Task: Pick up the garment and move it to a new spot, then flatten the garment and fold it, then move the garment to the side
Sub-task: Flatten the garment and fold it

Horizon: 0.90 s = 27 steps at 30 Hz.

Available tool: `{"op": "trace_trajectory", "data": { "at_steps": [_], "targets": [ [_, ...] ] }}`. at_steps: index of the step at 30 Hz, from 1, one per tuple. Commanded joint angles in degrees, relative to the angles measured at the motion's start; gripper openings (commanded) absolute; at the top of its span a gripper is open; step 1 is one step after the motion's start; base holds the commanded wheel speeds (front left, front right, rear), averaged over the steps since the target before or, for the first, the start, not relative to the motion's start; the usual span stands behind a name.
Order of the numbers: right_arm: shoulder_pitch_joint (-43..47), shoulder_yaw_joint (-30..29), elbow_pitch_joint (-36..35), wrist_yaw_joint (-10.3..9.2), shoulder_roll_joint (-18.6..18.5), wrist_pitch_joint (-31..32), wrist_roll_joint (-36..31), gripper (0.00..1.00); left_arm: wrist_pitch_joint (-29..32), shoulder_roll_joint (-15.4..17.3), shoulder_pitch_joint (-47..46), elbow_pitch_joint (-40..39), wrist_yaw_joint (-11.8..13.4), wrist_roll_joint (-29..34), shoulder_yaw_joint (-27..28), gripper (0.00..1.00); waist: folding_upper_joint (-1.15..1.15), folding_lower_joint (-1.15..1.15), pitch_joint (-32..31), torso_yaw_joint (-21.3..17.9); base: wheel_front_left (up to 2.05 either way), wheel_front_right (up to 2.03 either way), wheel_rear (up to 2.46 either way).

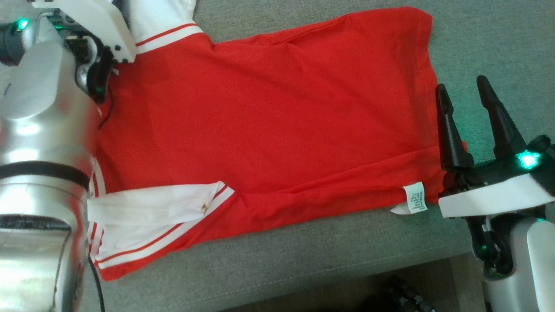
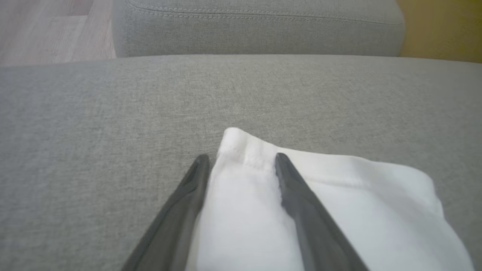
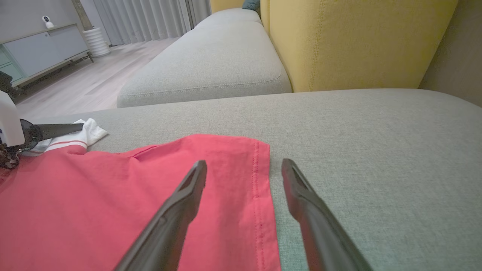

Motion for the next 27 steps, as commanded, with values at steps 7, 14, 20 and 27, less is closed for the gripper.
{"op": "trace_trajectory", "data": {
  "at_steps": [7, 14, 20, 27],
  "targets": [
    [-1.11, 0.00, -1.17, -0.05, -0.85, 0.07, 1.11, 1.00, -0.06, 1.55, -1.10, 5.30, -0.99, 0.12, -0.81, 0.00, 0.00, 0.00, -0.21, -0.19, 0.00, 0.00, 0.00],
    [-6.64, -1.23, 5.41, -0.05, -4.37, 0.84, 2.66, 1.00, -6.39, 0.91, -1.89, 6.35, -0.83, 0.35, -1.67, 0.00, 0.00, 0.00, -1.30, 1.21, 0.00, 0.00, 0.00],
    [-16.22, 0.13, 15.54, -0.05, -8.05, 0.76, 5.74, 1.00, -10.00, -0.68, -3.40, 6.56, -1.54, 0.30, -2.64, 0.00, 0.00, 0.00, -1.30, 3.71, 0.00, 0.00, 0.00],
    [-27.23, 5.79, 30.28, -0.05, -10.83, 2.59, 8.85, 1.00, -12.35, -2.60, -4.35, 6.45, -2.34, -0.06, -3.72, 0.00, 0.00, 0.00, -1.30, 6.45, 0.00, 0.00, 0.00]
  ]
}}
